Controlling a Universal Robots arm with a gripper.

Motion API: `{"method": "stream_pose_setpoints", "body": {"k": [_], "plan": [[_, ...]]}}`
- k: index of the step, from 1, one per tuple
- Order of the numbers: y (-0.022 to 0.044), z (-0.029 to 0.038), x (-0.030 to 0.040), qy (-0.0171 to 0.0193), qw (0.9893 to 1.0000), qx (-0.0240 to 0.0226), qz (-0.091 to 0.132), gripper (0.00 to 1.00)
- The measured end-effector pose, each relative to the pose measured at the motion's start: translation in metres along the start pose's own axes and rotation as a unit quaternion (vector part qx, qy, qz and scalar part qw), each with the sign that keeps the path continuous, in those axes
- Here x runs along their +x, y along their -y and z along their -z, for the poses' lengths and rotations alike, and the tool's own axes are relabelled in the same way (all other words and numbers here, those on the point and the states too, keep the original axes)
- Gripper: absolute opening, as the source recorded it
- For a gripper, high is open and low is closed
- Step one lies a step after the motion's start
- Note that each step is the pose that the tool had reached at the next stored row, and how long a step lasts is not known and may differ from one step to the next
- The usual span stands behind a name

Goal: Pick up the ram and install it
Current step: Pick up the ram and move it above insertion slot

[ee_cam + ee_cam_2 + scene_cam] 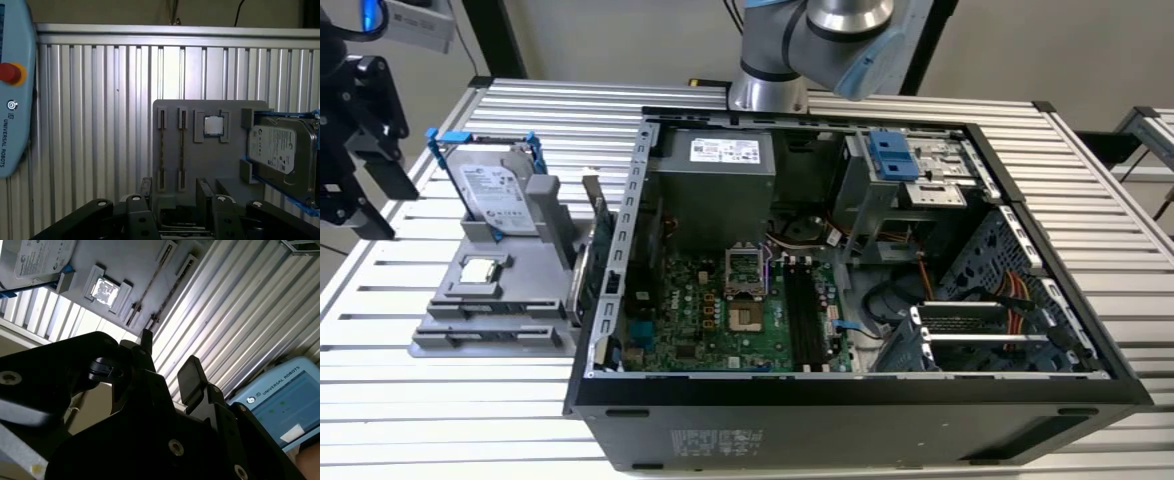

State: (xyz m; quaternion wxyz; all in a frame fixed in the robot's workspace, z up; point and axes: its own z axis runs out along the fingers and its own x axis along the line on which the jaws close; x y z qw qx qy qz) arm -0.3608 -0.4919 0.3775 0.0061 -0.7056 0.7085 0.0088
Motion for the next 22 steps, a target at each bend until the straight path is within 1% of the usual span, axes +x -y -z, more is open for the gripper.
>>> {"method": "stream_pose_setpoints", "body": {"k": [6,15,22], "plan": [[0.0000,-0.0033,0.0000,-0.0004,1.0000,0.0000,0.000,1.00],[0.0000,-0.0115,0.0002,-0.0005,1.0000,0.0000,0.000,1.00],[0.0001,-0.0151,0.0003,-0.0005,1.0000,0.0001,0.000,1.00]]}}
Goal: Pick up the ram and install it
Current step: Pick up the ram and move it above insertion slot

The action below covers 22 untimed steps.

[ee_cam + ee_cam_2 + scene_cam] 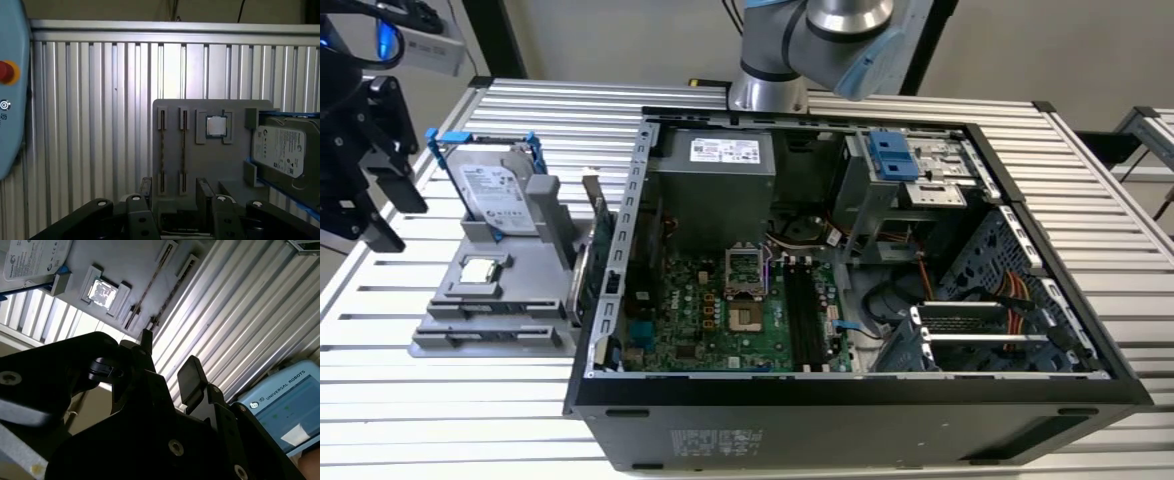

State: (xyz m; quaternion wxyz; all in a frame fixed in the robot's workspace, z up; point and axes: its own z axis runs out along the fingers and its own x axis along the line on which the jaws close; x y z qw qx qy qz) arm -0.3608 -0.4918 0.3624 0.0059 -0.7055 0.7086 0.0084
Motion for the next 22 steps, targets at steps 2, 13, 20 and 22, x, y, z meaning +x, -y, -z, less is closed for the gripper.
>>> {"method": "stream_pose_setpoints", "body": {"k": [2,13,20,22], "plan": [[0.0000,-0.0012,0.0000,-0.0001,1.0000,-0.0001,0.000,1.00],[0.0000,-0.0055,0.0001,-0.0007,1.0000,-0.0002,0.000,1.00],[0.0000,-0.0091,0.0002,-0.0007,1.0000,-0.0002,0.000,1.00],[0.0002,-0.0103,0.0003,-0.0007,1.0000,-0.0002,0.000,1.00]]}}
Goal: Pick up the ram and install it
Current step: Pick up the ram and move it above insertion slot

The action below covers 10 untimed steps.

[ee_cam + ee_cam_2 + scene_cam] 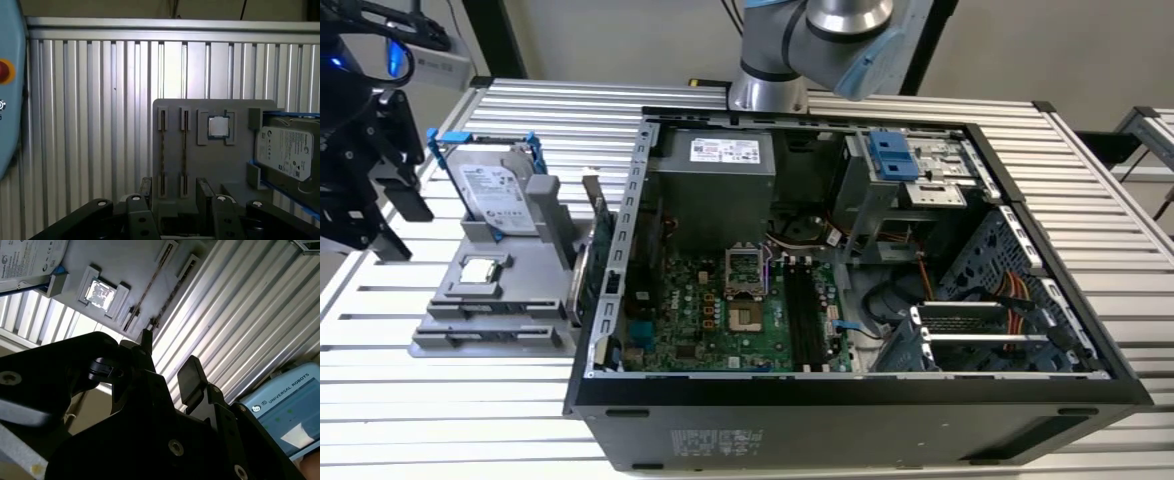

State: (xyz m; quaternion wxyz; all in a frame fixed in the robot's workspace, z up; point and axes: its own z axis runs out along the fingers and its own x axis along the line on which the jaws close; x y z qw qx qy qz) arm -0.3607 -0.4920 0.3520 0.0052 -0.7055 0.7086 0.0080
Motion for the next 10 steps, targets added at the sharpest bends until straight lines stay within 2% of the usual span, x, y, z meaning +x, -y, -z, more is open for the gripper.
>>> {"method": "stream_pose_setpoints", "body": {"k": [10], "plan": [[0.0005,-0.0066,0.0002,0.0000,1.0000,-0.0001,0.000,1.00]]}}
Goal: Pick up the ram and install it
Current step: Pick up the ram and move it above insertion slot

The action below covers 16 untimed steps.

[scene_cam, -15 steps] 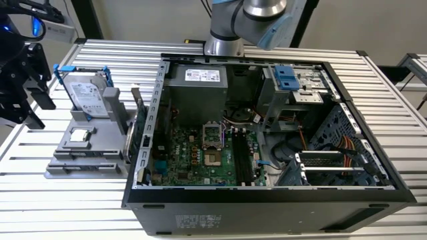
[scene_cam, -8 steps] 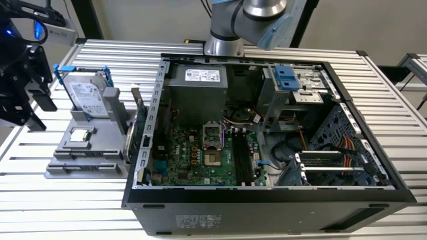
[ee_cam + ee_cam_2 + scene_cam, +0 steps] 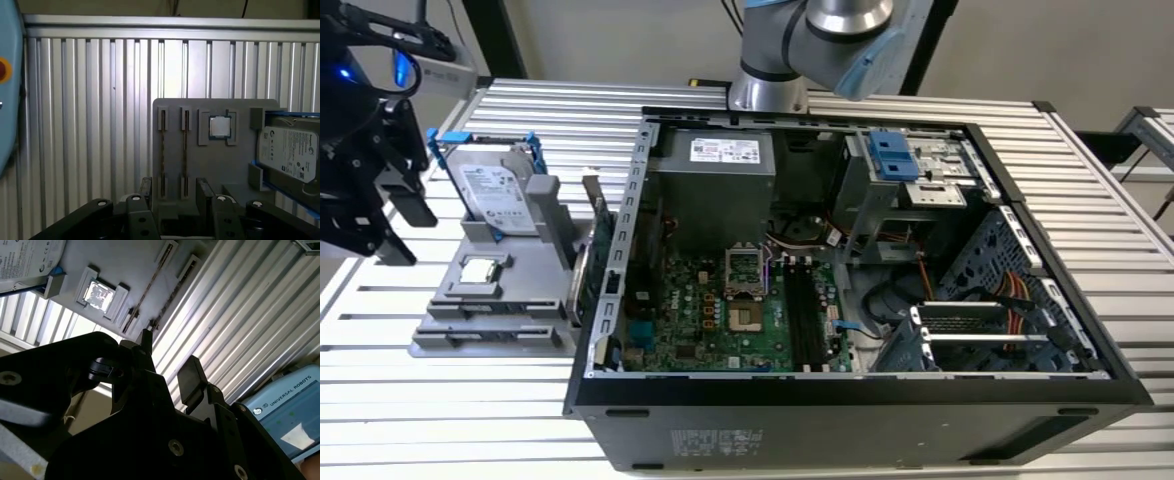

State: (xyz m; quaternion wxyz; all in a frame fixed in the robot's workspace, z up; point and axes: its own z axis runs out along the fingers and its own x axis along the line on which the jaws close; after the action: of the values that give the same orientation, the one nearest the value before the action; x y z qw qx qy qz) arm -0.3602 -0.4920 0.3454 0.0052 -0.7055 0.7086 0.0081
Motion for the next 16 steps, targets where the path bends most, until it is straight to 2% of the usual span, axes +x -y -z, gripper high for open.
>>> {"method": "stream_pose_setpoints", "body": {"k": [16], "plan": [[0.0017,-0.0103,0.0002,0.0000,1.0000,0.0000,0.000,1.00]]}}
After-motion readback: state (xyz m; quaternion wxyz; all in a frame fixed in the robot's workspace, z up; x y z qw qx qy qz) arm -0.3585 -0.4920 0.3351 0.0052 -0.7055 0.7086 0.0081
